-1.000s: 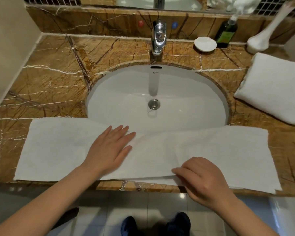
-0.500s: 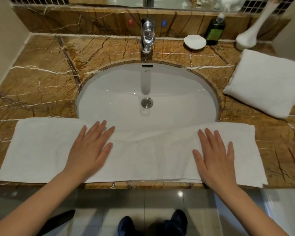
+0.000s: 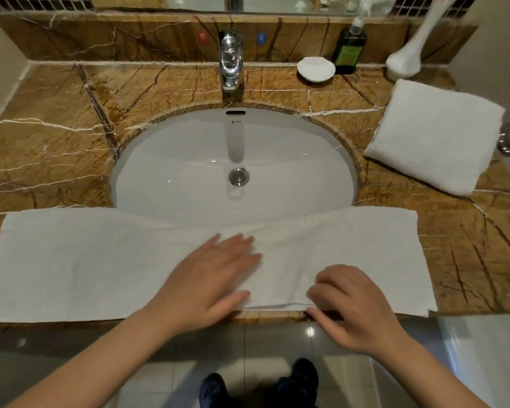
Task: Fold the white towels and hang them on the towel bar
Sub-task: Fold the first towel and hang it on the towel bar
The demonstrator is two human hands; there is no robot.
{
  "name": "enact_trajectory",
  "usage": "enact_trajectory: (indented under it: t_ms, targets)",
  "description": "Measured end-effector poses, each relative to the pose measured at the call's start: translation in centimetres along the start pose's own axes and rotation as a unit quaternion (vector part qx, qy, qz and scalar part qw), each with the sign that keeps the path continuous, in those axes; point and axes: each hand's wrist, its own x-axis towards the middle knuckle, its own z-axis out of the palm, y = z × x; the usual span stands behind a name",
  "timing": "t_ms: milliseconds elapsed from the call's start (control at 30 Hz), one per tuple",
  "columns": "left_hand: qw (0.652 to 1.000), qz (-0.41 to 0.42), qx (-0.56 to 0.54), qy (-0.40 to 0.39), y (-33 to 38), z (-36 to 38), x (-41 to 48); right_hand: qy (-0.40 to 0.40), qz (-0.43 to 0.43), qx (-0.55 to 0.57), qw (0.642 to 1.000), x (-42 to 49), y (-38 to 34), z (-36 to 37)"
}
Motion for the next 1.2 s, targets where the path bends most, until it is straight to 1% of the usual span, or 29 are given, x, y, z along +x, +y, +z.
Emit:
enact_trajectory:
  t_ms: [67, 133, 200, 300, 367, 467, 533, 667, 833, 900, 967, 1033, 1100, 1200]
  targets:
    - [0.998, 0.049, 0.006, -0.039, 1.6, 1.0, 1.5, -0.01, -0.019, -0.011, 1.0, -0.2, 0.4, -0.2]
    - [0.995, 0.068, 0.023, -0.07, 2.0, 2.0, 2.3, -0.011, -0.04, -0.024, 0.999, -0.2, 0.7, -0.3]
    - [0.992, 0.085, 0.053, -0.074, 1.8, 2.5, 2.5, -0.015, -0.05, -0.025, 0.998, -0.2, 0.9, -0.4]
    - [0.99, 0.097, 0.08, -0.056, 1.7, 2.6, 2.2, -0.009, -0.035, 0.006, 0.999, -0.2, 0.8, -0.6]
    - [0.99, 0.114, 0.074, -0.024, 2.0, 2.9, 2.1, -0.001, -0.029, 0.015, 0.999, -0.2, 0.8, -0.7]
    - [0.989, 0.133, 0.052, 0.027, 2.3, 3.4, 1.8, 0.015, -0.047, 0.004, 0.999, -0.3, 0.7, -0.8]
    - [0.988, 0.141, 0.054, 0.043, 2.3, 3.7, 1.5, 0.026, -0.065, -0.002, 0.998, -0.7, 0.6, -0.7]
    - [0.985, 0.149, 0.062, 0.066, 2.2, 4.1, 1.3, 0.019, -0.091, -0.027, 0.995, -1.5, 0.9, -0.2]
    - [0.985, 0.147, 0.079, 0.05, 2.4, 4.0, 1.2, 0.047, -0.1, -0.028, 0.993, -3.0, 1.7, 0.1]
    - [0.989, 0.122, 0.076, 0.044, 2.8, 3.9, 1.1, 0.055, -0.075, -0.039, 0.995, -4.4, 2.7, -0.4]
    - [0.993, 0.095, 0.053, 0.052, 3.9, 3.9, 1.3, 0.065, -0.028, -0.054, 0.996, -5.8, 4.2, -1.3]
    - [0.994, 0.089, 0.026, 0.062, 5.5, 4.2, 2.3, 0.072, 0.004, -0.049, 0.996, -6.8, 5.8, -2.5]
    - [0.994, 0.095, 0.026, 0.048, 7.3, 4.7, 4.0, 0.056, 0.0, -0.049, 0.997, -7.5, 7.2, -3.6]
    - [0.993, 0.093, 0.075, 0.004, 9.2, 5.4, 7.1, 0.015, -0.025, -0.071, 0.997, -7.8, 8.4, -4.5]
